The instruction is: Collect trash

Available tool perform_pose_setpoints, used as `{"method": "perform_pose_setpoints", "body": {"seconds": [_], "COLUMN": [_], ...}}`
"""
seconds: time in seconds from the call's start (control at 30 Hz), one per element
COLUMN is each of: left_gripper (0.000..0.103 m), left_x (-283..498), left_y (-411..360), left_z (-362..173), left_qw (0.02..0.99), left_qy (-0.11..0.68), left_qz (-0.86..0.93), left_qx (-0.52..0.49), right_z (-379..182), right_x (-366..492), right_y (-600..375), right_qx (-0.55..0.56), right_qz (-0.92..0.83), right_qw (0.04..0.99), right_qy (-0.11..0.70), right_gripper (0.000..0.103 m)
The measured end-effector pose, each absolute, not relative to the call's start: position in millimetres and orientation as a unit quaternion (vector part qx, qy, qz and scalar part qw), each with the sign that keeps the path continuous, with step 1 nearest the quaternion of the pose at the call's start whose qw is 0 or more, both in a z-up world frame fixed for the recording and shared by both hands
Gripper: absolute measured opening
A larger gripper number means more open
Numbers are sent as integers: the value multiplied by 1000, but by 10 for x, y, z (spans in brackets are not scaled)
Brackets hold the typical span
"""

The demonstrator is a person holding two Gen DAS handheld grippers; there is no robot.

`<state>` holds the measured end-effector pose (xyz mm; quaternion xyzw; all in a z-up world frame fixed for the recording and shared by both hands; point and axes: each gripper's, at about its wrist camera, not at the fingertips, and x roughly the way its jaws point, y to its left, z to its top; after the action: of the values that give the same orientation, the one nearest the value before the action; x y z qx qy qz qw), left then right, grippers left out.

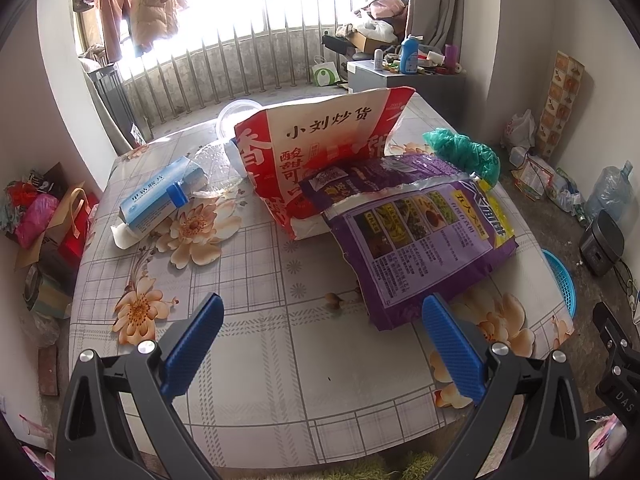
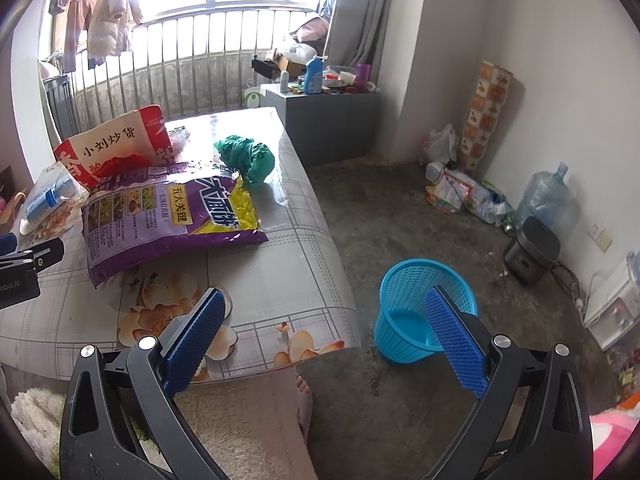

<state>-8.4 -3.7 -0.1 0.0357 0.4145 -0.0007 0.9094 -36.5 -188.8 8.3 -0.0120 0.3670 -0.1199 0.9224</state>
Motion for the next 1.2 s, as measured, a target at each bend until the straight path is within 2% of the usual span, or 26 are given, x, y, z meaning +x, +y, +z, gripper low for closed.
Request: {"method": "perform_pose_setpoints", "body": {"seconds": [1.2], "left_gripper": [97], "left_x": [-87], "left_y": [3], "left_z": [-21], "left_qw": [909], "left_qy": [415], "left_qz": [3], "left_qx": [41], "right_z": [75], "right_x": [-314], "right_y": [-1789], "right_qx": [-13], "right_qz": [-120], "right_qw": [923], "right_qy": [365], "right_gripper": [95]}}
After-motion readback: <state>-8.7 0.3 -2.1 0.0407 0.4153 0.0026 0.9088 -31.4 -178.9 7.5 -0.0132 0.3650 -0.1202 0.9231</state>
